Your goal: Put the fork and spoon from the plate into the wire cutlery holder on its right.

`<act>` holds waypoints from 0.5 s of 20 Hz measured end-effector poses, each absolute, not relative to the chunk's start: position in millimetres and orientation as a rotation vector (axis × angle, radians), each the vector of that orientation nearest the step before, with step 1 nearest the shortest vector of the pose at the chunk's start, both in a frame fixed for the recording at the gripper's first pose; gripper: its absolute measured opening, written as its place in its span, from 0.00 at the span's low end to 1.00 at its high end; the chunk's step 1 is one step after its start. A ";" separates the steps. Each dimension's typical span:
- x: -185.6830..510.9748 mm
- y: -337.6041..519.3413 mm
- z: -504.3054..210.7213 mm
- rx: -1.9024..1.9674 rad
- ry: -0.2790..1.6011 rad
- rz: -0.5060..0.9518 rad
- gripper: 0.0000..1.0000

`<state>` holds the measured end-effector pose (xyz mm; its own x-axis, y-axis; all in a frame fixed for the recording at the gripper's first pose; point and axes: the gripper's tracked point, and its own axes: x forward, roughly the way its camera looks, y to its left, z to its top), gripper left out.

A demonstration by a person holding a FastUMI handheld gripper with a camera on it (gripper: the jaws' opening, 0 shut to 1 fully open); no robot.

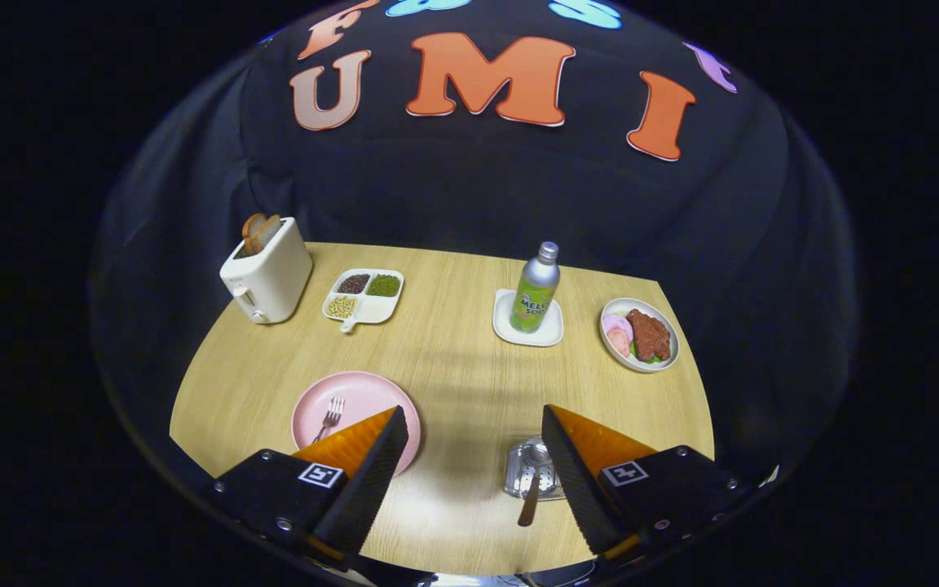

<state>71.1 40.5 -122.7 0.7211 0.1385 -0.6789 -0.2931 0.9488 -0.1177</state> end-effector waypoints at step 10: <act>46.7 139.1 -149.3 -0.125 0.673 0.317 0.99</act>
<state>46.7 139.1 -149.3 0.7364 0.2482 -0.6294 -0.3281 0.9446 -0.0113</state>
